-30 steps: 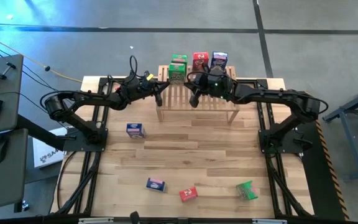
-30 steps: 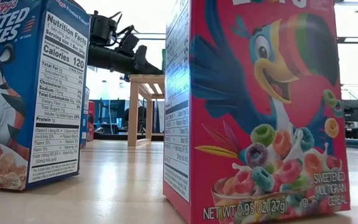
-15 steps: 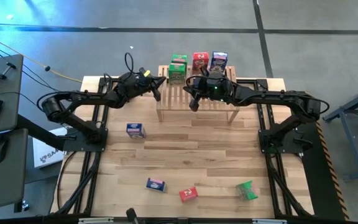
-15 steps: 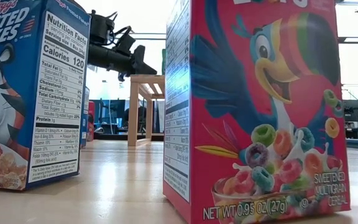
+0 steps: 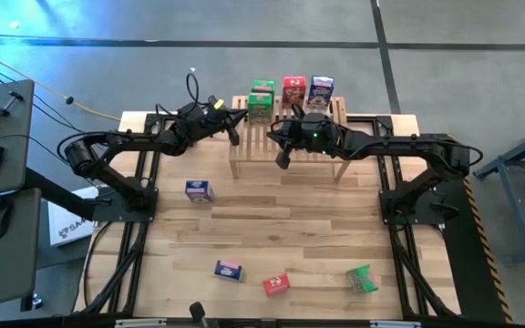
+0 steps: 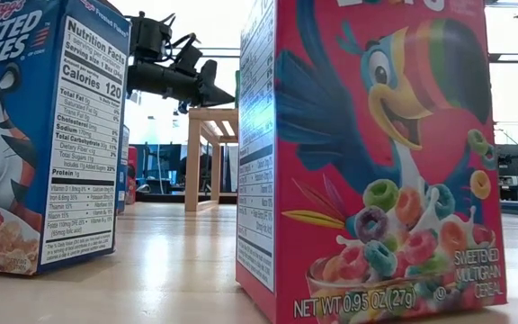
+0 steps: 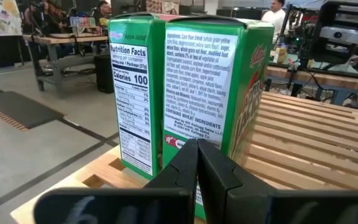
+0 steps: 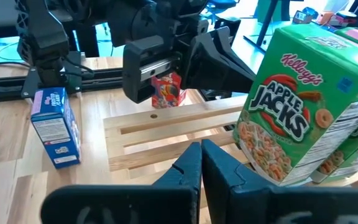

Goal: Stack cereal on shelf
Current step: Put the top green cereal box on the shelf aligned with the other green cereal box

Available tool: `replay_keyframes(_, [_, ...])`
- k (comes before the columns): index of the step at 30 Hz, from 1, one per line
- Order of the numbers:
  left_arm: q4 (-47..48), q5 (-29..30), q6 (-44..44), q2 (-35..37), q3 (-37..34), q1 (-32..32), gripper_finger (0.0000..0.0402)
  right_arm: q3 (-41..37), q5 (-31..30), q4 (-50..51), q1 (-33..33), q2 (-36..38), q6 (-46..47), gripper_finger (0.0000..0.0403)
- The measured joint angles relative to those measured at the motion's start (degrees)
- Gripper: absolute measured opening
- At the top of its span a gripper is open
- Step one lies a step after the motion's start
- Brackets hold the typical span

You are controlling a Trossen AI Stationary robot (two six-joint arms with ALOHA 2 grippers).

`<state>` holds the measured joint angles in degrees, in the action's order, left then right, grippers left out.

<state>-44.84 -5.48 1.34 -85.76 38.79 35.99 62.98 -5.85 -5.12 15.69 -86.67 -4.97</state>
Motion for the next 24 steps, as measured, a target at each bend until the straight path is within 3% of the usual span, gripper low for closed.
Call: replay_keyframes(24, [-1.85, -1.66, -0.22, -4.74, 2.94, 1.33, 0.0000, -0.02, -0.04, -0.05, -0.54, 0.00, 1.58, 0.0000])
